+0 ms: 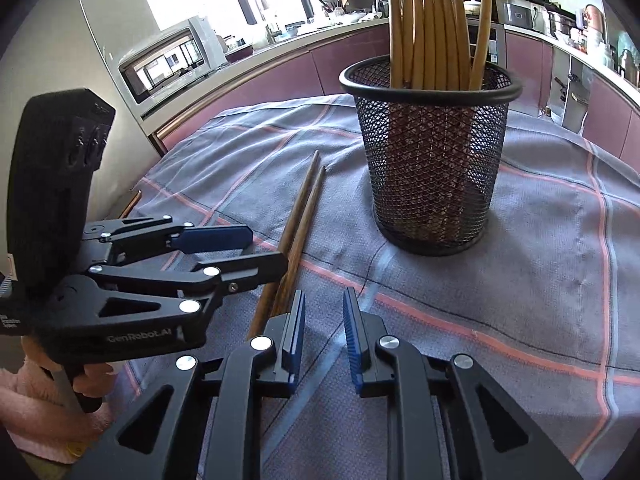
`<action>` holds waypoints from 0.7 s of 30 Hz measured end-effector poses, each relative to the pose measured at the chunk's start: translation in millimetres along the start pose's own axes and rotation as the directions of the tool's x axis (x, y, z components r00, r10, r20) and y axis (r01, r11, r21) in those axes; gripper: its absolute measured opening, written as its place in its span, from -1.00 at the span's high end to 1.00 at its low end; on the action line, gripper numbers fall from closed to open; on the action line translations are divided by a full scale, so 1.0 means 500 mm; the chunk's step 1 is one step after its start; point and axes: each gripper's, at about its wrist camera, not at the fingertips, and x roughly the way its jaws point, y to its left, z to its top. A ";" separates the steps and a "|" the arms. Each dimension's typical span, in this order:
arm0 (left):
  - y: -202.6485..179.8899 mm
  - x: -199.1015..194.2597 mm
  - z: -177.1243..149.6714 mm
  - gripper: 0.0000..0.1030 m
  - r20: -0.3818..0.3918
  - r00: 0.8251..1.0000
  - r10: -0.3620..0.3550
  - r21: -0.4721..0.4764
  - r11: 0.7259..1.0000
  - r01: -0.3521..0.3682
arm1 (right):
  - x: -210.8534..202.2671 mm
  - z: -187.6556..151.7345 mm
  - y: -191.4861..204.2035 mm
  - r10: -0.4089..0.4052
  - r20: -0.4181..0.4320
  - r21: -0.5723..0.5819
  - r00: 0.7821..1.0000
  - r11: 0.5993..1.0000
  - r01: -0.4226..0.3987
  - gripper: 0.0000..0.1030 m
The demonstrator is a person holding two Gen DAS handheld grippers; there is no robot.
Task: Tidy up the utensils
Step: 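Lower both grippers onto the two loose chopsticks lying on the cloth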
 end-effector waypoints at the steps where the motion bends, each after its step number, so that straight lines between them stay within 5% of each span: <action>1: 0.000 0.000 0.000 0.18 -0.002 1.000 0.000 0.004 1.000 0.000 | 0.000 0.000 0.000 0.002 0.000 -0.001 1.000 1.000 -0.002 0.64; 14: 0.010 -0.020 -0.028 0.66 -0.021 0.999 -0.029 0.026 0.999 0.029 | 0.022 0.028 0.030 0.018 0.000 -0.046 1.000 0.999 -0.018 0.63; 21: 0.017 -0.033 -0.043 0.71 -0.017 0.999 -0.041 0.026 0.999 0.042 | 0.047 0.035 0.046 0.001 -0.014 -0.071 1.000 0.997 -0.002 0.63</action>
